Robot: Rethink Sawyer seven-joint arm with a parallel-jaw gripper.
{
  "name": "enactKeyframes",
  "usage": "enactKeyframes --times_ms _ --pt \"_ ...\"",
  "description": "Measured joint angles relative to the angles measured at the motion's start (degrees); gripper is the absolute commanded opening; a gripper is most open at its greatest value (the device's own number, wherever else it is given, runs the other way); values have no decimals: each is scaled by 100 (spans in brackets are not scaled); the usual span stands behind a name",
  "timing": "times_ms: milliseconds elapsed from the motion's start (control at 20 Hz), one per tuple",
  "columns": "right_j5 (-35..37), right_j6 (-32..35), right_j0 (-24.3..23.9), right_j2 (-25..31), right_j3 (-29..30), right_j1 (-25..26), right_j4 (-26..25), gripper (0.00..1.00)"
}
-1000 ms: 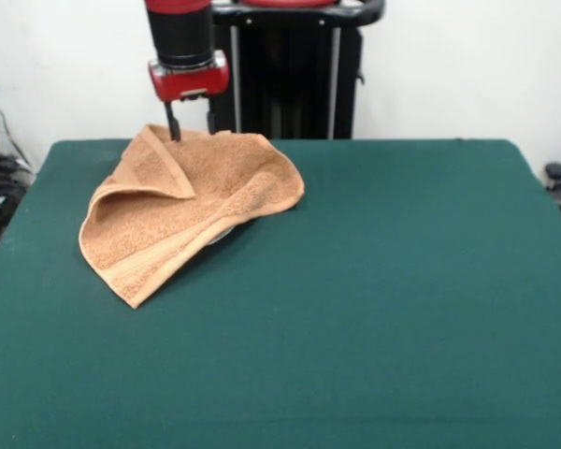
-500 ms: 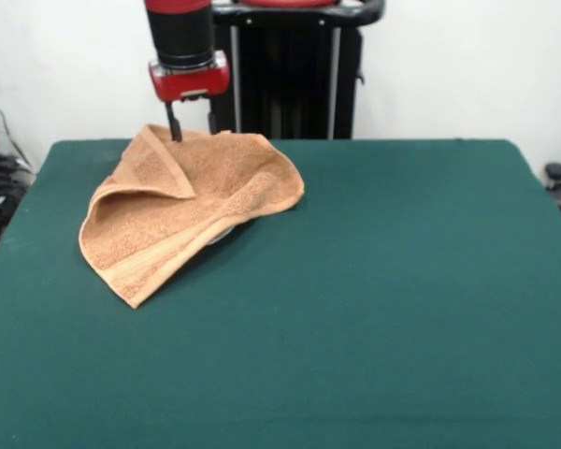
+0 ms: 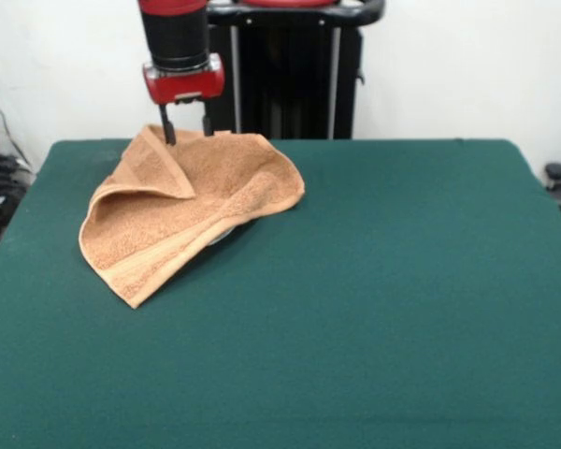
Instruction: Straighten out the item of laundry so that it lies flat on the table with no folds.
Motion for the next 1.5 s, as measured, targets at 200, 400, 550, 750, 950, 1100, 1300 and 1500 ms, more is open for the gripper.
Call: enactKeyframes --times_ms 200,400,550,750,950,1100,1300,1500 --pt "0 0 -5 1 -6 -31 109 100" --pt "0 0 -6 2 -4 -183 299 100" --pt "1 0 -6 2 -5 -307 441 100" --pt "25 0 -6 10 -11 -423 581 100" --pt "81 0 -5 27 -30 -498 703 100" --pt "83 0 -4 28 -55 -505 715 100" --pt "83 0 27 27 -148 -480 711 100" --pt "83 0 88 28 -259 -414 706 100"
